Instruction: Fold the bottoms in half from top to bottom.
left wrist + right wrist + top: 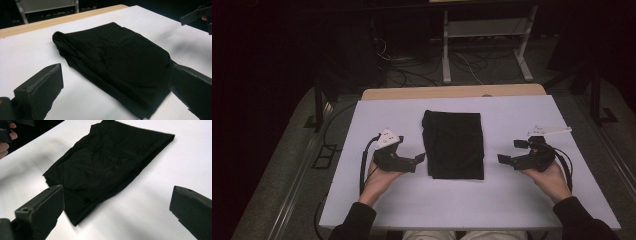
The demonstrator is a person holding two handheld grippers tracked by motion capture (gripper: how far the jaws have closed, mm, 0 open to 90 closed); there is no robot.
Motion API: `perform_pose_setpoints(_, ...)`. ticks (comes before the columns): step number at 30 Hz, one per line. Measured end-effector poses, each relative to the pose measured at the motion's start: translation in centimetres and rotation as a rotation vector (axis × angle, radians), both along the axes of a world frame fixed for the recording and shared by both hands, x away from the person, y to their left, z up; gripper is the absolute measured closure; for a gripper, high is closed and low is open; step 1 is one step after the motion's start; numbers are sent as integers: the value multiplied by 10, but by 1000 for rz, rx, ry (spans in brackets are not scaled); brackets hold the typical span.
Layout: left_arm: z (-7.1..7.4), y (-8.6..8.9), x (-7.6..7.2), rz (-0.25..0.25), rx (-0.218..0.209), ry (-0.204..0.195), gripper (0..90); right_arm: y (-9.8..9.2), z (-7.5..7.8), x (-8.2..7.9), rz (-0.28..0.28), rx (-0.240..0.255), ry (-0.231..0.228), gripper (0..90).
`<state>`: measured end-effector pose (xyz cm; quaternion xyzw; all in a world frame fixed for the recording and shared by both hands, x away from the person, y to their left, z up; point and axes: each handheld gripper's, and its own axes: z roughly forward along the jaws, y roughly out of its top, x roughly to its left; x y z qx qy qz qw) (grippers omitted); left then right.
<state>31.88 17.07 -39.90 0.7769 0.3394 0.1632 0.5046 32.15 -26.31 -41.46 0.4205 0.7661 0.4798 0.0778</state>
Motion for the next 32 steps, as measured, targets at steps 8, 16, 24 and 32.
perform_pose_setpoints(8, -7, 5, -15, -28, 14, 4, 0, 1, -7, -17, 26, 13, 0, 0)
perform_pose_setpoints(16, -13, 15, -28, -45, 0, 5, 0, -7, -13, -34, 27, 4, -5, 0)
perform_pose_setpoints(24, -22, 30, -42, -35, -2, 2, 0, -13, -23, -49, 24, 0, 0, 0)
perform_pose_setpoints(32, -29, 39, -54, -44, 3, 21, 0, -18, -27, -58, 23, 1, -10, 0)
